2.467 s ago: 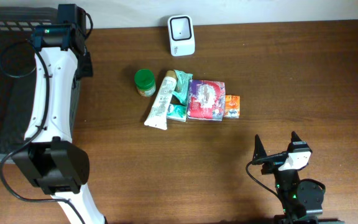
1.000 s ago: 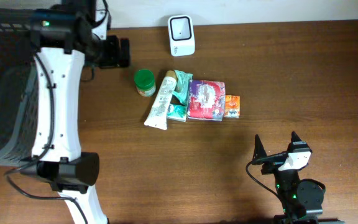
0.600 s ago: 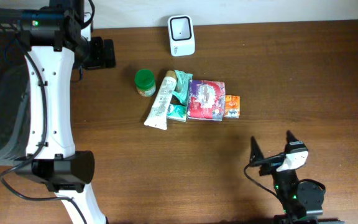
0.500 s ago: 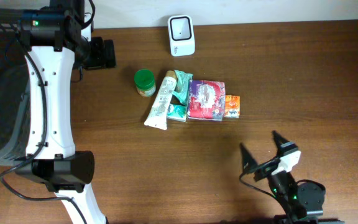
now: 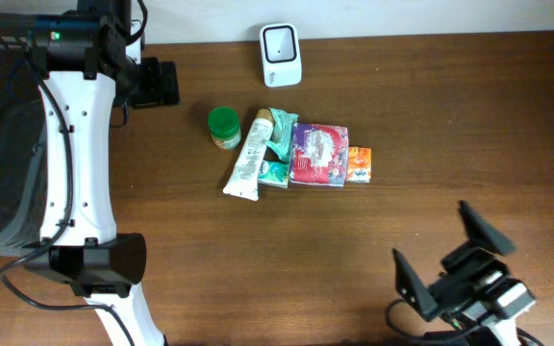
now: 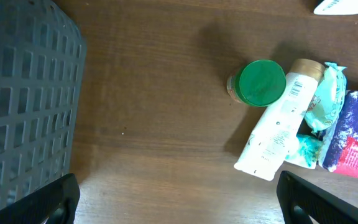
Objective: Scan the item barcode
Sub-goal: 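Move the right gripper in toward the small orange tissue pack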
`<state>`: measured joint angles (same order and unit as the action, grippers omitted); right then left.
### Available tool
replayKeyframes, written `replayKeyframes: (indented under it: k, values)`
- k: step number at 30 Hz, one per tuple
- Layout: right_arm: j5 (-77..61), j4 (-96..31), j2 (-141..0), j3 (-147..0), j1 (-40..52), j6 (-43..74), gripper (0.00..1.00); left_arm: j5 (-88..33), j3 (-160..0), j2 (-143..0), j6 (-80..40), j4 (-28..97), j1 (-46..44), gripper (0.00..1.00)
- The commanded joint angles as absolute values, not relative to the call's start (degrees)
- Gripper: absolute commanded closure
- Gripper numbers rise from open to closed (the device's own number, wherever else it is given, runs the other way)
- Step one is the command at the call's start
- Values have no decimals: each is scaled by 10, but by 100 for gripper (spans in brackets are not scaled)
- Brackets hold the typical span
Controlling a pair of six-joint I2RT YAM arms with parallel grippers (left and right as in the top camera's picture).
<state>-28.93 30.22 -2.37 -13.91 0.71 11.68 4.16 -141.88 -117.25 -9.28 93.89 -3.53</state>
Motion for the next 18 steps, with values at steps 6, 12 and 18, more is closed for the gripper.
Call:
replayKeyframes:
  k: [6,12,18]
  values:
    - [-263,-123,-300,-524,3,-41,1,48,-1415,-1174,-98,940,-36,1]
    - [-249,-418,-545,-745,4,-107,1,48,-1415,-1174,-98,940,-36,1]
    - [-368,-609,-635,-796,4,-101,2,48,-1415,-1174,-98,940,-36,1]
